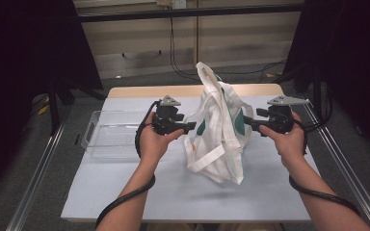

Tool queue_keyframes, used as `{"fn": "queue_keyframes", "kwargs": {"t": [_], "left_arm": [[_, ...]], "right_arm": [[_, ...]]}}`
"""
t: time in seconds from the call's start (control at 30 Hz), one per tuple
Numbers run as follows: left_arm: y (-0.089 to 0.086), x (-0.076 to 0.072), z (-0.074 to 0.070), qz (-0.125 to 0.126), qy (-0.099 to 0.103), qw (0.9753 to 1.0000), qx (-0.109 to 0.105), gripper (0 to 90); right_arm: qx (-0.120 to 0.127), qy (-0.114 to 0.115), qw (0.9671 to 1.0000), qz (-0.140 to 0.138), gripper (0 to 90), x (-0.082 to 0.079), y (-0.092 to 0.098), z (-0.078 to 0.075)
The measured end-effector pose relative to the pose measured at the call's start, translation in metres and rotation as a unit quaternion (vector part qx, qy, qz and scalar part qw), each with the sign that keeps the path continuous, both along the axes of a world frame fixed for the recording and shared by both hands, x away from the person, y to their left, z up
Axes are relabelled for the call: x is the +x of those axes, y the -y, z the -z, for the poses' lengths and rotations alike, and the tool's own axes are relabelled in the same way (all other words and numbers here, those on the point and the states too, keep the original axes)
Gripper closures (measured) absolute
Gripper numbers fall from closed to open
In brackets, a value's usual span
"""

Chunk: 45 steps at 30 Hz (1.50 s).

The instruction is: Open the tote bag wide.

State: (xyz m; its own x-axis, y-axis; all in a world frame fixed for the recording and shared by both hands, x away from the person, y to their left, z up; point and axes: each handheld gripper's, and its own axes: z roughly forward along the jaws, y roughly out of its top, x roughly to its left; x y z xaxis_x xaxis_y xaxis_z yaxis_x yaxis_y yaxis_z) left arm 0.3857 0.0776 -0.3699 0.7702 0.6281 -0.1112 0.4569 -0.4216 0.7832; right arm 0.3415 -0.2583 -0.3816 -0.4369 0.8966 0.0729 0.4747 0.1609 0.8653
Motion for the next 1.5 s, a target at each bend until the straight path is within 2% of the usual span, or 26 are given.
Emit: {"fn": "queue_keyframes", "kwargs": {"t": [0.1, 0.27, 0.43, 0.5, 0.57, 0.6, 0.7, 0.8, 0.83, 0.93, 1.0, 1.03, 1.13, 1.2, 1.23, 1.33, 1.37, 1.43, 1.5], "left_arm": [[0.003, 0.003, -0.001, 0.002, 0.005, 1.0000, -0.004, 44.1], [0.006, 0.007, -0.004, 0.004, 0.003, 1.0000, 0.004, 47.0], [0.010, 0.011, -0.004, 0.009, 0.002, 1.0000, -0.002, 48.9], [0.012, 0.012, -0.006, 0.010, 0.003, 0.9999, 0.011, 48.9], [0.015, 0.014, -0.005, 0.007, 0.006, 1.0000, 0.004, 48.5], [0.016, 0.015, -0.006, 0.007, 0.007, 0.9999, 0.008, 48.8], [0.020, 0.018, -0.004, 0.007, 0.004, 1.0000, 0.002, 49.7], [0.021, 0.021, -0.003, 0.008, 0.008, 0.9999, 0.003, 50.2], [0.022, 0.023, -0.004, 0.005, 0.010, 0.9998, 0.014, 50.4], [0.023, 0.027, 0.000, 0.000, 0.003, 1.0000, 0.001, 53.4], [0.023, 0.028, 0.000, 0.001, -0.001, 1.0000, 0.001, 54.8], [0.023, 0.030, 0.002, 0.000, 0.001, 1.0000, 0.004, 59.4], [0.023, 0.031, 0.002, 0.000, -0.004, 1.0000, 0.001, 69.8], [0.023, 0.032, 0.002, -0.001, -0.008, 1.0000, 0.002, 78.3], [0.024, 0.032, 0.003, -0.005, -0.012, 0.9999, -0.008, 83.2], [0.022, 0.032, 0.000, -0.007, -0.023, 0.9997, 0.007, 87.4], [0.022, 0.031, 0.001, -0.015, -0.023, 0.9996, -0.003, 88.0], [0.020, 0.031, 0.000, -0.017, -0.026, 0.9995, 0.002, 88.3], [0.017, 0.031, 0.000, -0.028, -0.030, 0.9992, -0.005, 88.5]], "right_arm": [[-0.003, 0.005, 1.0000, -0.002, 37.7, 0.003, -0.003, -0.003], [-0.003, 0.009, 0.9999, -0.008, 38.5, 0.008, -0.006, -0.008], [-0.001, 0.014, 0.9998, -0.011, 39.4, 0.012, -0.010, -0.011], [0.000, 0.014, 0.9998, -0.013, 39.7, 0.013, -0.011, -0.011], [-0.005, 0.014, 0.9998, -0.015, 40.4, 0.015, -0.013, -0.012], [-0.008, 0.015, 0.9998, -0.014, 40.7, 0.015, -0.014, -0.013], [-0.007, 0.019, 0.9997, -0.014, 42.2, 0.017, -0.015, -0.016], [-0.019, 0.022, 0.9994, -0.017, 43.8, 0.019, -0.017, -0.017], [-0.023, 0.022, 0.9993, -0.018, 44.2, 0.020, -0.017, -0.018], [-0.019, 0.024, 0.9992, -0.025, 46.4, 0.022, -0.018, -0.020], [-0.016, 0.025, 0.9991, -0.030, 47.2, 0.022, -0.019, -0.020], [-0.015, 0.019, 0.9993, -0.029, 49.7, 0.023, -0.020, -0.019], [-0.010, 0.020, 0.9992, -0.033, 54.0, 0.023, -0.020, -0.018], [-0.011, 0.015, 0.9990, -0.042, 65.1, 0.023, -0.022, -0.018], [-0.011, 0.015, 0.9988, -0.045, 68.5, 0.023, -0.023, -0.018], [-0.016, 0.009, 0.9985, -0.052, 78.2, 0.022, -0.024, -0.020], [-0.021, 0.006, 0.9984, -0.052, 80.6, 0.022, -0.025, -0.020], [-0.024, 0.001, 0.9984, -0.051, 84.8, 0.021, -0.023, -0.021], [-0.020, -0.003, 0.9989, -0.043, 88.8, 0.020, -0.021, -0.019]]}}
